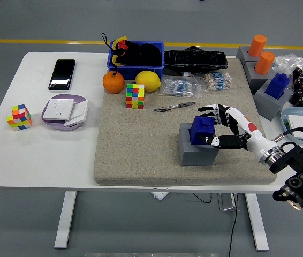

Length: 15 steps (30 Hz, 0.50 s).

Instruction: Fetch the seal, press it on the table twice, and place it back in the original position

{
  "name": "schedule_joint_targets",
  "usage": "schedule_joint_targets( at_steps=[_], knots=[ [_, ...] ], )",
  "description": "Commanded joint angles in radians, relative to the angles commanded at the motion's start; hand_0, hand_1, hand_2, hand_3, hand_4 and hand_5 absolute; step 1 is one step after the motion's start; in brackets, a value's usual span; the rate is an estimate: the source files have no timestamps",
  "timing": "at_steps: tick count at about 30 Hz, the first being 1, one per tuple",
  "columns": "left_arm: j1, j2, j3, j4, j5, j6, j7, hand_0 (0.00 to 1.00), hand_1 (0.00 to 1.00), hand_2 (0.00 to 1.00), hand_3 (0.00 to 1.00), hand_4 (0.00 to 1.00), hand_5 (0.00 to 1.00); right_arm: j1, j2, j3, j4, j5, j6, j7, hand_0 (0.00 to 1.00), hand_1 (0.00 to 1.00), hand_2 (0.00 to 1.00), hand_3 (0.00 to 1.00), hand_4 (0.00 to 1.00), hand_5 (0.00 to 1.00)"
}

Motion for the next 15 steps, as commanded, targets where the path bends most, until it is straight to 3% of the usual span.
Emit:
schedule_joint_targets(
  at_steps=[1,15],
  knots=[
    [0.000,0.000,0.000,0.000,0.000,0.000,0.000,0.793,0.747,0.738,0.773,0.791,0.476,0.001,0.000,-0.002,-0.002,0.003,-0.001,0.002,0.590,0.498,0.508,0.504,0.758,0.002],
    [0.000,0.000,0.000,0.000,-0.001,-0.002,0.000,0.793,0.746,0.738,0.773,0.791,0.476,0.016,-0.003,-0.028,-0.005,0.012,-0.021,0.010,0.579,0.474,0.469,0.450,0.771,0.002]
  ],
)
